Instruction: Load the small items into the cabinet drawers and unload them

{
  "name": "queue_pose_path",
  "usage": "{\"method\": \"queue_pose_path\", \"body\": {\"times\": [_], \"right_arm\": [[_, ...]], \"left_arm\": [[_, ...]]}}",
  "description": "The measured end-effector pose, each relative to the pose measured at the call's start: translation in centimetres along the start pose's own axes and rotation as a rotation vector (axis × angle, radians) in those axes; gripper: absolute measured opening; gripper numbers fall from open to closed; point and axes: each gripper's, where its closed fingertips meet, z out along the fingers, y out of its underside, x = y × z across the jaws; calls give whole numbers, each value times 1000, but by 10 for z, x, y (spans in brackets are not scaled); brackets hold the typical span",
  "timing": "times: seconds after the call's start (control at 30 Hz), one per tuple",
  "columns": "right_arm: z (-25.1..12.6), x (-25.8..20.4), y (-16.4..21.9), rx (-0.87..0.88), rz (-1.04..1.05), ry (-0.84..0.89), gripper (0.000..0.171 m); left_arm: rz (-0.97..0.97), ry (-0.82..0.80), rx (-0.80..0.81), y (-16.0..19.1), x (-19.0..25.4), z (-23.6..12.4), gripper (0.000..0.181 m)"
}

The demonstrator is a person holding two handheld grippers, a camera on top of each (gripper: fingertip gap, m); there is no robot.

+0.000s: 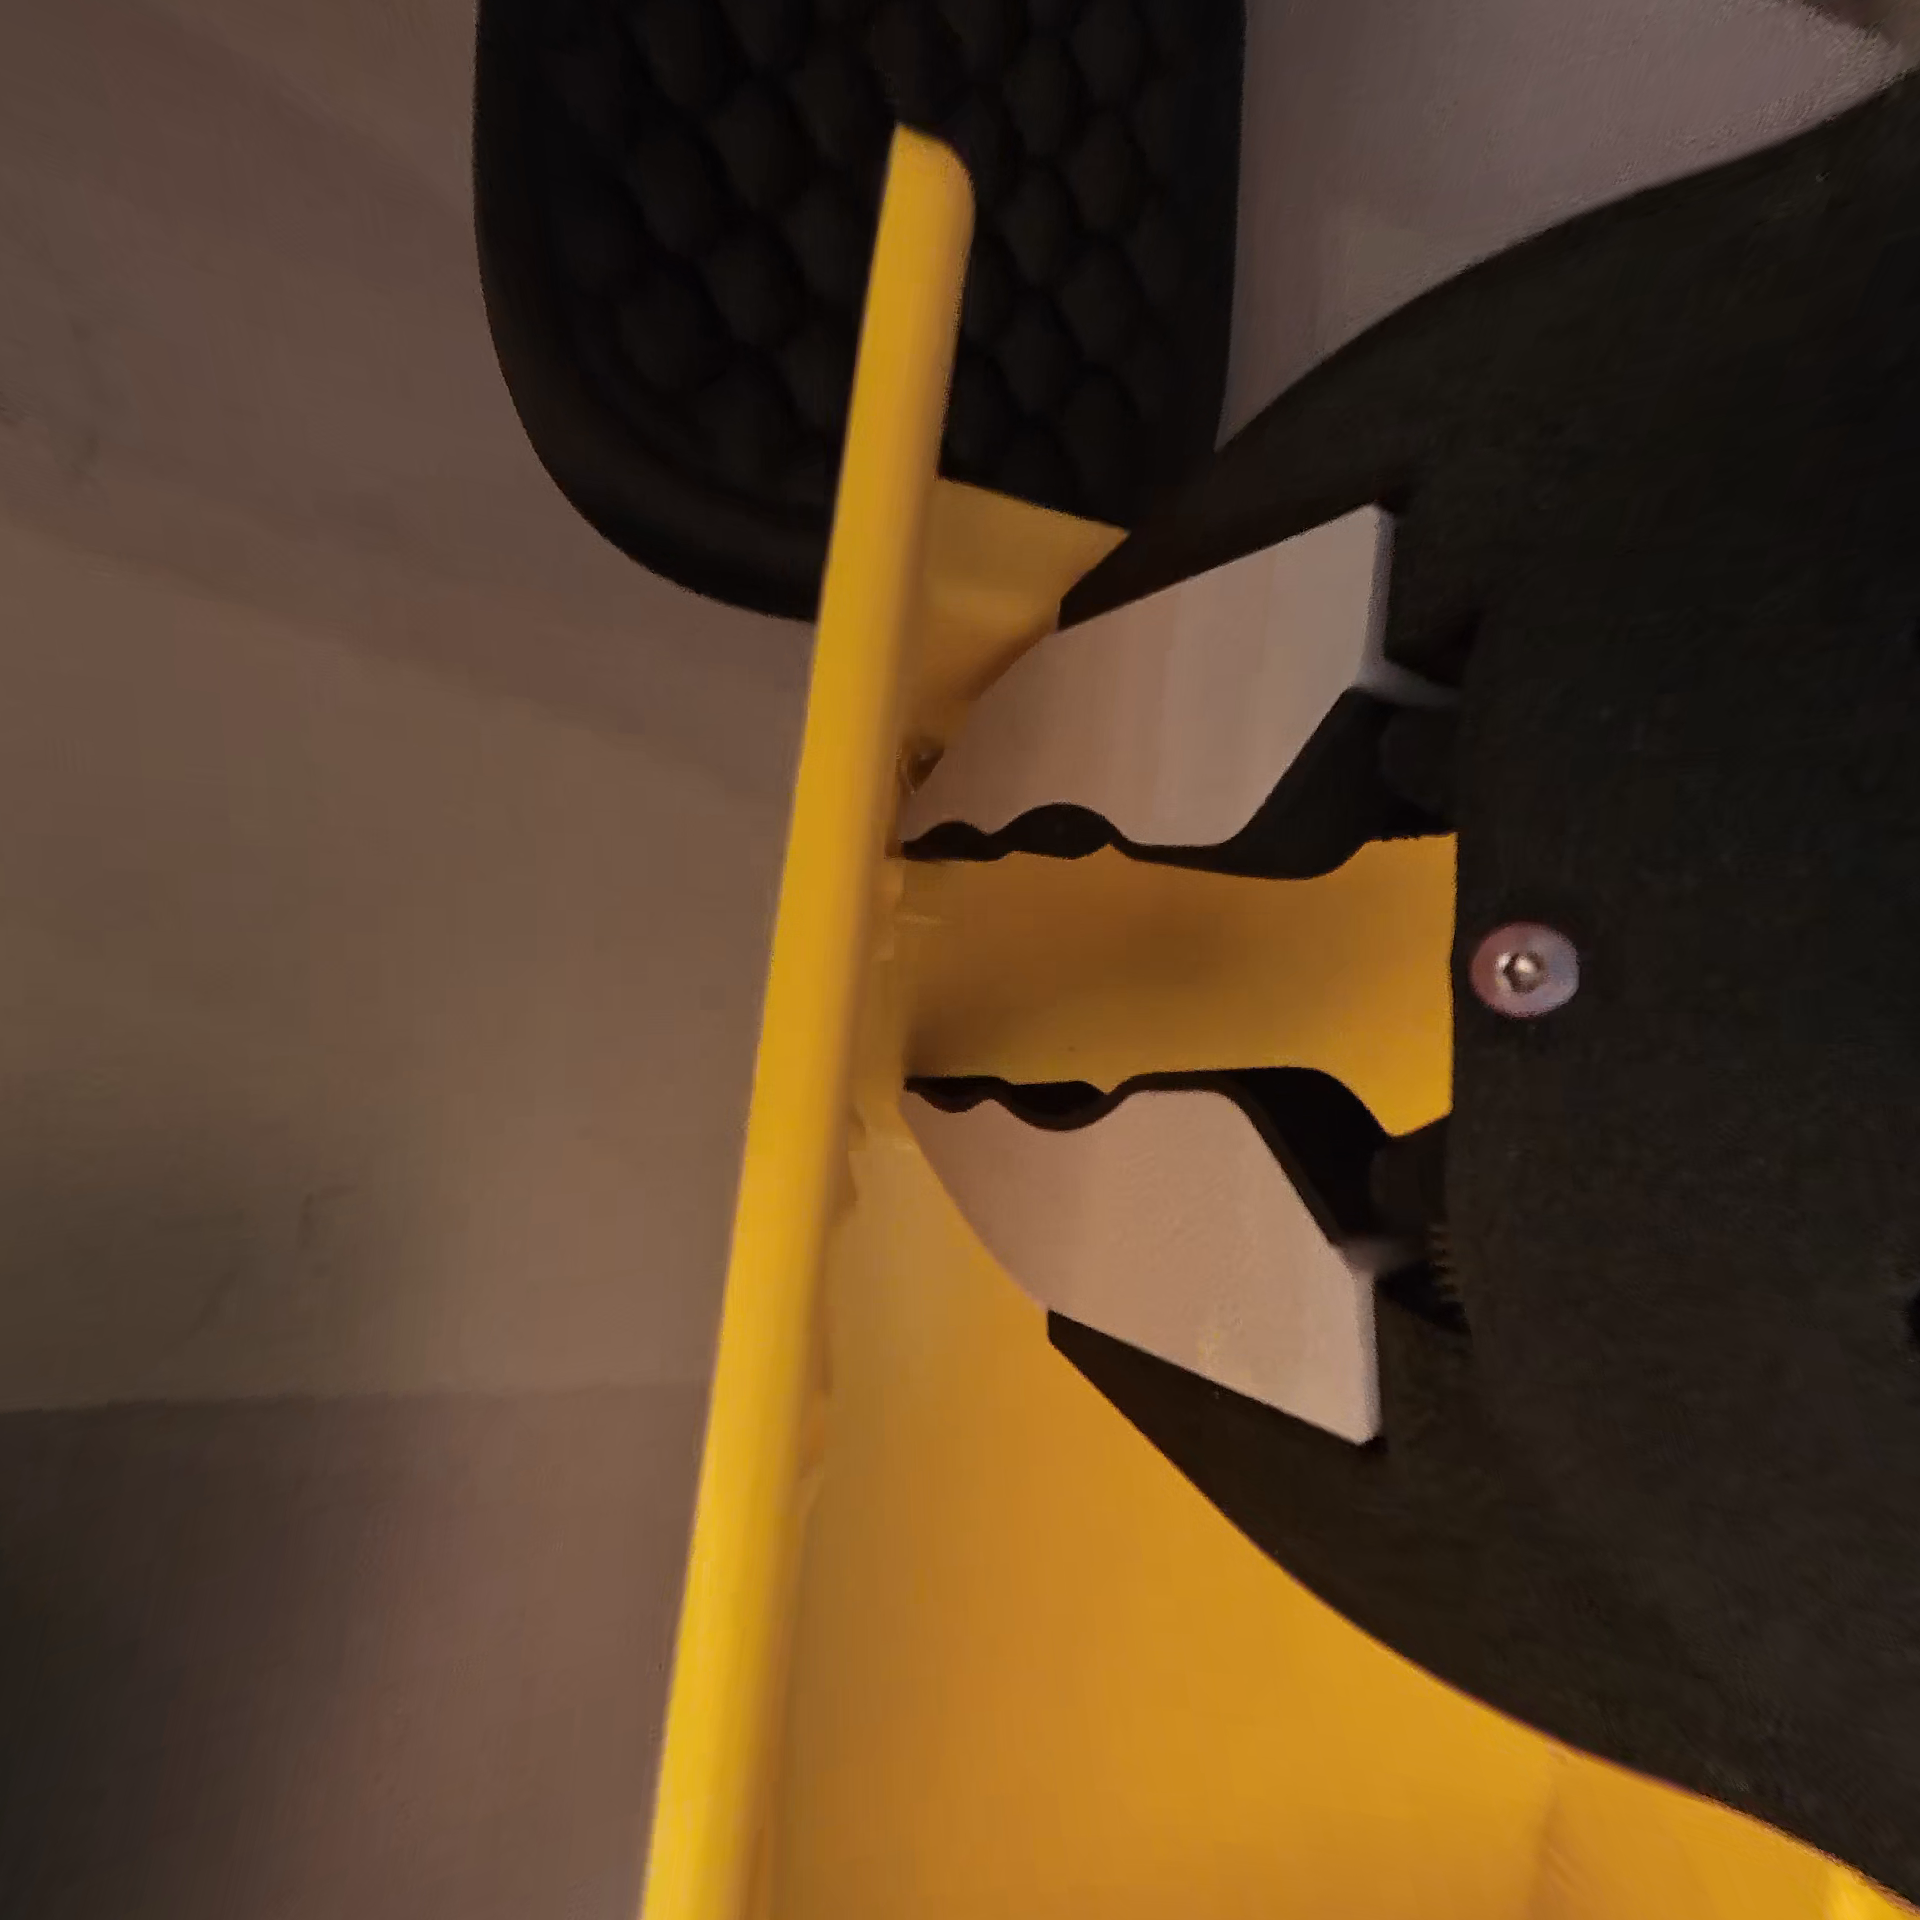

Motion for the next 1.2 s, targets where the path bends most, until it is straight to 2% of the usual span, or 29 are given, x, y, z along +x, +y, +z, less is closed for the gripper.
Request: {"method": "queue_pose_path", "body": {"times": [0.07,0.2,0.27,0.37,0.53,0.63,0.73,0.83,0.93,1.0,1.2], "right_arm": [[0,-2,-3,13,4,-11,22],[0,-3,-3,17,5,-17,22],[0,-4,-3,16,9,-26,22],[1,-4,0,6,3,-28,22],[0,-2,0,11,11,-26,22],[-1,-1,1,7,4,-21,21],[-1,-2,1,5,3,-28,21],[-1,0,2,2,0,-23,21],[-3,2,1,9,6,-23,21],[-6,4,-1,15,5,-16,21],[-20,15,-11,48,-3,15,21]], "left_arm": [[-31,-48,-32,4,-9,-2,49],[-136,-134,-60,22,-35,-10,45],[-182,-83,-10,21,-33,-12,42],[-114,39,78,7,-10,-13,37],[-87,70,59,5,-1,-4,33],[-128,87,98,-2,-2,-5,19],[-111,65,75,1,-1,-3,16],[-107,62,66,0,4,-1,22],[-99,13,65,0,0,0,10],[-112,-1,58,3,-3,-1,10],[-173,-116,67,13,-15,-20,10]]}}
